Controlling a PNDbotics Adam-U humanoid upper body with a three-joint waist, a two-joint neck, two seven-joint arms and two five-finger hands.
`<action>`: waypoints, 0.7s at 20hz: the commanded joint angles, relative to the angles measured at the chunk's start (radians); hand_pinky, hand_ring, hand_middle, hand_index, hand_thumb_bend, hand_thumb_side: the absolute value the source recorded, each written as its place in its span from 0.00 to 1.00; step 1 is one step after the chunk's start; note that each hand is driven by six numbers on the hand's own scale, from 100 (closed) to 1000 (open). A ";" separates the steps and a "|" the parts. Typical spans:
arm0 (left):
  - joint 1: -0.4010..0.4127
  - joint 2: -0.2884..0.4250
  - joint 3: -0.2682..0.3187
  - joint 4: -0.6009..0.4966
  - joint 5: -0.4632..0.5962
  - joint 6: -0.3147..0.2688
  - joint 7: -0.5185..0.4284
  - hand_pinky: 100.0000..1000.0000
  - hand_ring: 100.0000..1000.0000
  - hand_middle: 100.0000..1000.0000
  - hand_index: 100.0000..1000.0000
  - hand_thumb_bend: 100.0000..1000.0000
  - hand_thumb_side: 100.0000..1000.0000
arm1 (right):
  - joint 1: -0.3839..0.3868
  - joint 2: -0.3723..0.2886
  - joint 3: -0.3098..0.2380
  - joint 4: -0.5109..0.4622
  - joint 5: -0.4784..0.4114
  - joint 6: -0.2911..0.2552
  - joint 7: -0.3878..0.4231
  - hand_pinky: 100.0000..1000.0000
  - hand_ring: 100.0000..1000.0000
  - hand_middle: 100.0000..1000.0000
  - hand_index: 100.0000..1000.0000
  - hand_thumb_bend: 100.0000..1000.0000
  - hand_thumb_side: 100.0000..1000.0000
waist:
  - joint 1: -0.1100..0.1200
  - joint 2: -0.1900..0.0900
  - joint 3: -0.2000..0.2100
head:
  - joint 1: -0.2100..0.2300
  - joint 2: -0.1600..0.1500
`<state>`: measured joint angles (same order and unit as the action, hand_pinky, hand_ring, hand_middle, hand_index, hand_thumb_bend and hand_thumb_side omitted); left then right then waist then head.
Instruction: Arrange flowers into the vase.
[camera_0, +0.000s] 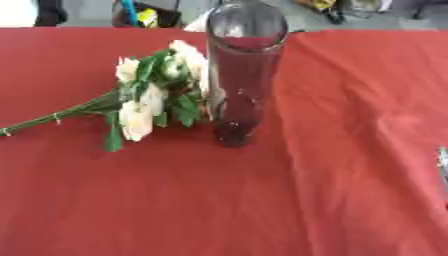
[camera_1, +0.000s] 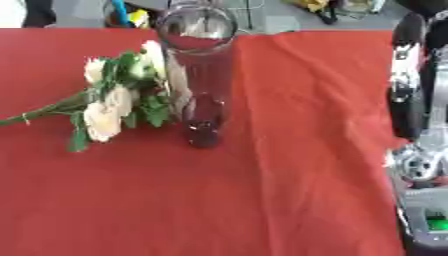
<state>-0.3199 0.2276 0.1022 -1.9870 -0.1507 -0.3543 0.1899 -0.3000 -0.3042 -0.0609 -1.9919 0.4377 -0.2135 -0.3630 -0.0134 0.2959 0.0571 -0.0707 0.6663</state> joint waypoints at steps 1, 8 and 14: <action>-0.013 0.016 -0.002 -0.013 0.004 0.000 -0.005 0.65 0.74 0.72 0.90 0.00 0.92 | -0.009 -0.019 -0.001 -0.008 -0.009 -0.001 0.005 0.90 0.84 0.72 0.88 0.00 0.97 | 0.001 -0.021 0.002 | -0.007 -0.012; -0.013 0.020 -0.001 -0.013 0.003 0.001 -0.007 0.65 0.74 0.72 0.90 0.00 0.92 | -0.008 -0.018 -0.001 -0.008 -0.012 -0.002 0.008 0.91 0.84 0.72 0.88 0.00 0.97 | 0.001 -0.023 0.003 | -0.013 -0.012; -0.037 0.164 0.015 -0.013 -0.066 0.016 0.023 0.66 0.77 0.75 0.91 0.00 0.90 | -0.004 -0.036 -0.005 -0.008 -0.012 -0.003 0.006 0.90 0.84 0.72 0.88 0.00 0.97 | 0.009 -0.038 0.006 | 0.008 0.025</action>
<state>-0.3418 0.3328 0.1027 -1.9870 -0.1988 -0.3416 0.2023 -0.2988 -0.3125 -0.0609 -1.9918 0.4329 -0.2154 -0.3566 -0.0046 0.2748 0.0619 -0.0685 0.6820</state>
